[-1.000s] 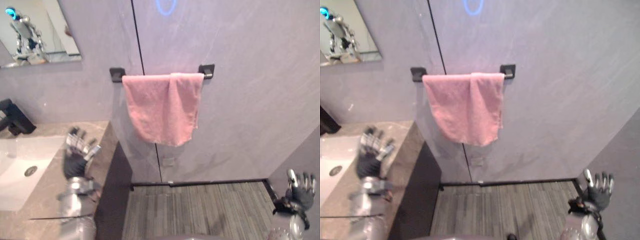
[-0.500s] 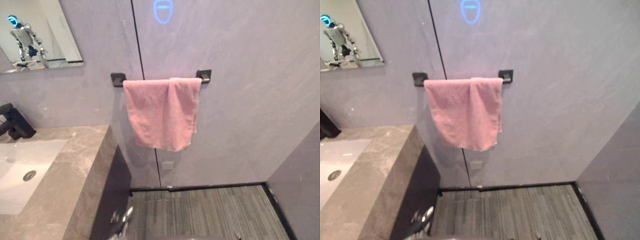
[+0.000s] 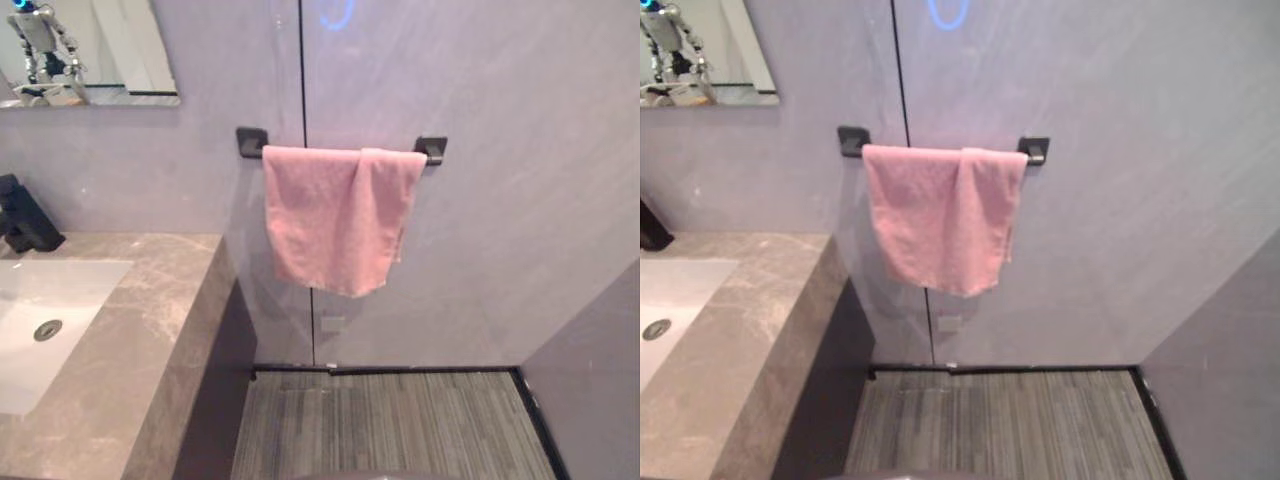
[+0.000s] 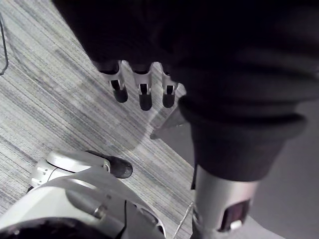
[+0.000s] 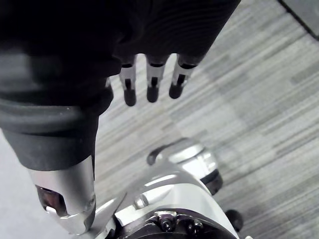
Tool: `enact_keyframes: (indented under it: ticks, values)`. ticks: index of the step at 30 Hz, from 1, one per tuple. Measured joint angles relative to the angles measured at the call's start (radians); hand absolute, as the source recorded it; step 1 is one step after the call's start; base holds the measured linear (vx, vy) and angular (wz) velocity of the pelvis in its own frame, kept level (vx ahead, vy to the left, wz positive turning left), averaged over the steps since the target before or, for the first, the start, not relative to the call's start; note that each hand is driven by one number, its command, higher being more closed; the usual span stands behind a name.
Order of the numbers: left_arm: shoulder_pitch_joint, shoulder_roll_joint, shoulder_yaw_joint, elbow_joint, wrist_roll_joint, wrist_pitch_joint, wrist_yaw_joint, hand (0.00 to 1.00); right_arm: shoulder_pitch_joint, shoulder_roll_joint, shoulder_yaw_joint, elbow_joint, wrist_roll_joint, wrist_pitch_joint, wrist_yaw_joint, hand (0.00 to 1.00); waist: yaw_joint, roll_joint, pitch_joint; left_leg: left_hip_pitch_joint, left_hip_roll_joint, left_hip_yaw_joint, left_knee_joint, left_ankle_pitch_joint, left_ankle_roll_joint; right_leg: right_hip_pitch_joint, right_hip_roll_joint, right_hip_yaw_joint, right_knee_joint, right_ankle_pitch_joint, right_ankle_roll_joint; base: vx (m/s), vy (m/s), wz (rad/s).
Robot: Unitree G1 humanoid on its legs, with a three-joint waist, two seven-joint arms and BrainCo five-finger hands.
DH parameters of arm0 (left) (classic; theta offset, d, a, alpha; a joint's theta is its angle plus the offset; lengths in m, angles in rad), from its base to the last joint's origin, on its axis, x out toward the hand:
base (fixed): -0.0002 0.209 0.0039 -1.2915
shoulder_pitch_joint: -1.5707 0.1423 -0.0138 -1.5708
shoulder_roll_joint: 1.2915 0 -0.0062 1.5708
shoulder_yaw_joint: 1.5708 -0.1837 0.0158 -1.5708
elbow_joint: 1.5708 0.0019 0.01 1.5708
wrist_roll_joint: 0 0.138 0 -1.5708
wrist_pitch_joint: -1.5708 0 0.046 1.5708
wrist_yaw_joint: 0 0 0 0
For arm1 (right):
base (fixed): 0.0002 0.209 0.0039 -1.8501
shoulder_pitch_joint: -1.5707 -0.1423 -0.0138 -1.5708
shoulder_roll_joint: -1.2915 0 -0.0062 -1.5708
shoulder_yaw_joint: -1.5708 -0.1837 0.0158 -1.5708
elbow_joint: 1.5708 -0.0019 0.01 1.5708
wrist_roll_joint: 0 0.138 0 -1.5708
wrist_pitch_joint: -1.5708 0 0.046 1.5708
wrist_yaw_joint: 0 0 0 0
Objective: Organize washtable
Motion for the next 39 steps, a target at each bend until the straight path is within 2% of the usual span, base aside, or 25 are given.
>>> enact_keyframes:
  ticks: [6,8,9,10,13,16,17,19,21,22,24,25,26,27,29,30,31,33,34,35,36,37,38,39]
  values:
    - [0.001,0.019,-0.062,0.005,-0.034,-0.002,-0.002,0.0,0.0,-0.007,0.0,0.031,0.001,-0.002,0.0,0.0,0.001,-0.007,0.002,0.013,-0.026,-0.136,0.0,0.008,0.003,0.055,-0.031,-0.122,0.066,-0.07,0.011,0.09,-0.016,0.66]
    - [0.002,0.033,-0.096,0.004,-0.049,-0.003,-0.004,0.0,0.005,-0.005,0.002,0.032,0.001,-0.001,0.0,0.0,0.002,-0.017,0.003,0.022,-0.053,-0.213,0.0,0.018,0.015,0.072,-0.063,-0.17,0.141,-0.129,0.024,0.11,-0.017,1.0]
    - [0.002,0.041,-0.102,0.002,-0.053,-0.004,-0.013,0.0,0.008,-0.004,0.018,0.031,0.002,-0.002,-0.001,0.0,-0.002,-0.027,0.005,0.014,-0.065,-0.26,0.0,0.022,0.021,0.067,-0.077,-0.157,0.209,-0.162,0.023,0.15,-0.061,1.35]
    - [-0.001,0.051,-0.126,0.001,-0.053,-0.003,-0.02,0.0,0.002,0.0,0.02,0.028,0.002,-0.003,-0.001,0.0,-0.006,-0.032,0.008,0.006,-0.072,-0.309,0.0,0.022,0.021,0.052,-0.076,-0.084,0.269,-0.176,0.002,0.12,-0.061,1.33]
    - [-0.004,0.055,-0.137,-0.023,-0.053,-0.005,-0.021,0.0,-0.003,0.004,0.065,0.025,0.006,-0.001,-0.005,0.0,0.006,-0.04,0.013,-0.022,-0.072,-0.406,0.001,0.022,0.021,0.011,-0.039,0.095,0.406,-0.18,-0.007,0.11,-0.09,1.38]
    - [-0.01,0.057,-0.147,-0.051,-0.053,-0.004,-0.02,0.0,0.001,0.006,0.119,-0.008,0.004,0.004,-0.023,0.0,0.022,-0.046,0.015,-0.059,-0.077,-0.53,0.002,0.026,0.015,0.004,-0.005,0.164,0.465,-0.186,-0.011,0.07,-0.195,1.43]
    - [-0.01,0.06,-0.166,-0.069,-0.053,-0.005,-0.02,0.0,-0.001,0.003,0.128,-0.011,0.002,0.009,-0.028,0.0,0.035,-0.048,0.014,-0.074,-0.082,-0.557,0.005,0.034,0.011,0.011,-0.002,0.159,0.457,-0.201,-0.011,0.05,-0.233,1.2]
    - [-0.021,0.062,-0.179,-0.087,-0.057,-0.006,-0.019,0.0,-0.013,0.001,0.16,-0.016,0.002,0.014,-0.034,0.0,0.053,-0.052,0.018,-0.116,-0.09,-0.61,0.01,0.088,0.001,0.041,-0.005,0.113,0.404,-0.244,-0.007,0.03,-0.236,1.12]
    - [-0.05,0.076,-0.21,-0.088,-0.091,-0.006,-0.018,0.0,-0.039,-0.01,0.228,-0.047,-0.004,0.013,-0.031,0.0,0.068,-0.062,0.053,-0.167,-0.104,-0.657,0.058,0.108,-0.016,0.075,0.002,0.051,0.348,-0.288,-0.01,-0.01,-0.267,0.95]
    - [-0.059,0.076,-0.221,-0.088,-0.106,-0.006,-0.014,0.0,-0.049,-0.02,0.257,-0.053,-0.004,0.01,-0.03,0.0,0.083,-0.054,0.07,-0.176,-0.1,-0.669,0.07,0.107,-0.026,0.085,0.012,0.042,0.34,-0.3,-0.018,-0.06,-0.211,0.53]
    - [-0.064,0.075,-0.248,-0.088,-0.146,-0.008,-0.016,0.0,-0.064,-0.047,0.318,-0.051,0.005,0.0,-0.028,0.0,0.085,-0.047,0.084,-0.18,-0.092,-0.705,0.086,0.108,-0.038,0.117,0.035,0.013,0.316,-0.312,-0.024,-0.08,-0.162,0.45]
    - [-0.069,0.074,-0.253,-0.088,-0.156,-0.007,-0.019,0.0,-0.064,-0.052,0.33,-0.051,0.006,-0.006,-0.027,0.0,0.087,-0.032,0.095,-0.18,-0.088,-0.712,0.088,0.109,-0.041,0.126,0.042,0.003,0.311,-0.317,-0.023,-0.13,-0.232,0.51]
    - [-0.071,0.075,-0.263,-0.087,-0.176,-0.007,-0.02,0.0,-0.065,-0.058,0.351,-0.051,0.009,-0.014,-0.027,0.0,0.089,-0.034,0.101,-0.184,-0.087,-0.73,0.103,0.108,-0.046,0.145,0.054,-0.022,0.305,-0.331,-0.032,-0.18,-0.21,0.5]
    - [-0.078,0.076,-0.278,-0.087,-0.193,-0.007,-0.021,0.0,-0.065,-0.064,0.364,-0.053,0.014,-0.021,-0.027,0.0,0.089,-0.021,0.119,-0.202,-0.087,-0.749,0.125,0.1,-0.056,0.152,0.07,-0.05,0.304,-0.346,-0.043,-0.21,-0.202,0.53]
    - [-0.088,0.076,-0.28,-0.086,-0.224,-0.007,-0.021,0.0,-0.074,-0.066,0.365,-0.058,0.017,-0.026,-0.027,0.0,0.083,-0.018,0.132,-0.232,-0.081,-0.737,0.163,0.09,-0.068,0.162,0.081,-0.096,0.295,-0.386,-0.054,-0.17,-0.096,0.7]
    - [-0.093,0.076,-0.283,-0.084,-0.231,-0.006,-0.021,0.0,-0.078,-0.067,0.365,-0.06,0.017,-0.025,-0.028,0.0,0.08,-0.014,0.138,-0.242,-0.075,-0.726,0.174,0.083,-0.06,0.163,0.087,-0.122,0.303,-0.387,-0.057,-0.18,-0.063,1.0]
    - [-0.096,0.073,-0.283,-0.084,-0.252,-0.007,-0.021,0.0,-0.077,-0.069,0.364,-0.059,0.016,-0.025,-0.029,0.0,0.081,-0.021,0.147,-0.26,-0.061,-0.693,0.183,0.069,-0.056,0.164,0.089,-0.168,0.315,-0.391,-0.066,-0.16,-0.021,1.11]
    - [-0.099,0.067,-0.269,-0.088,-0.287,-0.006,-0.022,0.0,-0.082,-0.069,0.364,-0.055,0.012,-0.026,-0.029,0.0,0.083,-0.026,0.154,-0.344,-0.046,-0.545,0.346,0.063,-0.047,0.155,0.069,-0.239,0.343,-0.39,-0.072,-0.12,0.023,0.97]
    - [-0.097,0.052,-0.228,-0.094,-0.309,-0.008,-0.021,0.0,-0.093,-0.068,0.369,-0.052,0.009,-0.025,-0.028,0.0,0.094,-0.035,0.162,-0.394,-0.032,-0.415,0.53,0.04,-0.013,0.143,0.043,-0.275,0.368,-0.39,-0.072,-0.08,0.07,0.6]
    - [-0.099,0.037,-0.199,-0.101,-0.311,-0.008,-0.021,0.0,-0.103,-0.073,0.373,-0.052,0.003,-0.025,-0.025,0.0,0.102,-0.041,0.163,-0.418,0.007,-0.295,0.678,-0.05,0.028,0.126,0.024,-0.298,0.396,-0.39,-0.072,-0.07,0.09,0.53]
    - [-0.1,0.033,-0.194,-0.101,-0.31,-0.008,-0.021,0.0,-0.101,-0.076,0.371,-0.053,0.004,-0.025,-0.023,0.0,0.101,-0.035,0.169,-0.426,0.037,-0.239,0.739,-0.098,0.054,0.12,0.018,-0.307,0.408,-0.39,-0.071,-0.09,0.179,0.58]
    - [-0.096,0.013,-0.192,-0.107,-0.309,-0.006,-0.021,0.0,-0.104,-0.092,0.357,-0.083,0.004,-0.026,-0.02,0.0,0.107,0.018,0.18,-0.434,0.138,-0.088,0.815,-0.199,0.116,0.094,0.031,-0.338,0.466,-0.391,-0.072,-0.09,0.179,0.6]
    - [-0.093,0.005,-0.193,-0.125,-0.309,-0.005,-0.021,0.0,-0.102,-0.101,0.351,-0.091,0.004,-0.027,-0.019,0.0,0.104,0.047,0.188,-0.431,0.125,-0.07,0.771,-0.225,0.105,0.066,0.051,-0.331,0.496,-0.392,-0.086,-0.16,0.207,1.4]
    - [-0.123,0.038,-0.198,-0.118,-0.293,-0.013,-0.024,0.0,-0.109,-0.072,0.299,-0.073,0.006,-0.023,-0.018,0.0,0.076,-0.008,0.188,-0.397,0.019,-0.133,0.565,-0.113,0.075,0.026,0.08,-0.239,0.398,-0.45,-0.123,-0.09,0.085,2.1]
